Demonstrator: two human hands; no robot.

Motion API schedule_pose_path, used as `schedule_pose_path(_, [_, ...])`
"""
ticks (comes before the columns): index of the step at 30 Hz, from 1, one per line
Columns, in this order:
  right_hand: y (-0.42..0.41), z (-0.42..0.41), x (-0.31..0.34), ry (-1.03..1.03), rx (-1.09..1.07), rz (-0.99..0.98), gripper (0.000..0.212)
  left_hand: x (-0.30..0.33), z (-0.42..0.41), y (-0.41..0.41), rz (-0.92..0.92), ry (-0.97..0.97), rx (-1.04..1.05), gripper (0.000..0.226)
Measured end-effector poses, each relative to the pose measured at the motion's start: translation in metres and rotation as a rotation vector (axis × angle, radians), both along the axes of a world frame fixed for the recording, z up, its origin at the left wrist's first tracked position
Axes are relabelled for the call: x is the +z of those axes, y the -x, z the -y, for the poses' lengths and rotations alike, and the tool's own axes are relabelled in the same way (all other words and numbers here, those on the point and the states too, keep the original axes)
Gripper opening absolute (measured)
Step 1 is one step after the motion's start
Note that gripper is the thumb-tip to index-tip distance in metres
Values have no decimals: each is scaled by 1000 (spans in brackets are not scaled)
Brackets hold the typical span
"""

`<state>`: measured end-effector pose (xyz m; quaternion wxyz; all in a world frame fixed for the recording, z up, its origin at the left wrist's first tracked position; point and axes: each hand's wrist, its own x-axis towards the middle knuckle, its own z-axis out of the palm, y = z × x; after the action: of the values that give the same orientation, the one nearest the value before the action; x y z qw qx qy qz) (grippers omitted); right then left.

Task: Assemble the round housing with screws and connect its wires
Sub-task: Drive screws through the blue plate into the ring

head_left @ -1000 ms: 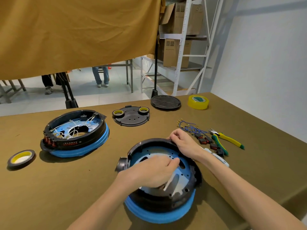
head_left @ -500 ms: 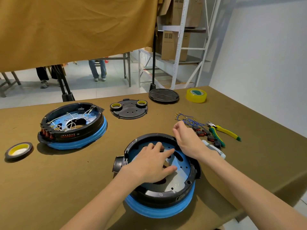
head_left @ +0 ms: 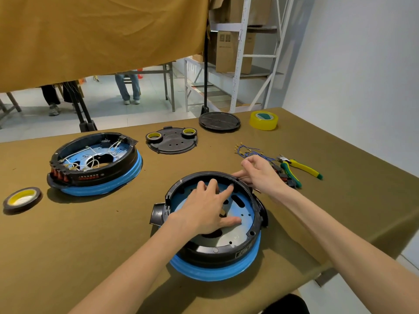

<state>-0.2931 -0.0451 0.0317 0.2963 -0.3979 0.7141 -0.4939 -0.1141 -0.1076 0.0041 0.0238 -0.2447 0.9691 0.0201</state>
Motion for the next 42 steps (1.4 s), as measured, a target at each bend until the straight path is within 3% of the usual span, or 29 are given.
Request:
schedule_pose_path(3, [-2, -4, 4, 6, 0, 80, 17, 2, 4, 4, 33, -2, 5, 102])
schedule_pose_path(23, [-2, 2, -3, 27, 4, 105, 17, 3, 9, 11, -46, -133, 76, 105])
schedule_pose_path(29, [-8, 1, -25, 0, -54, -334, 18, 3, 20, -7, -101, -242, 60, 91])
schedule_pose_path(37, [-3, 7, -19, -32, 40, -464, 12, 10, 17, -12, 24, -233, -11, 84])
schedule_pose_path(42, [-3, -1, -10, 122, 44, -475, 7, 2, 16, -20, 4, -191, -8, 76])
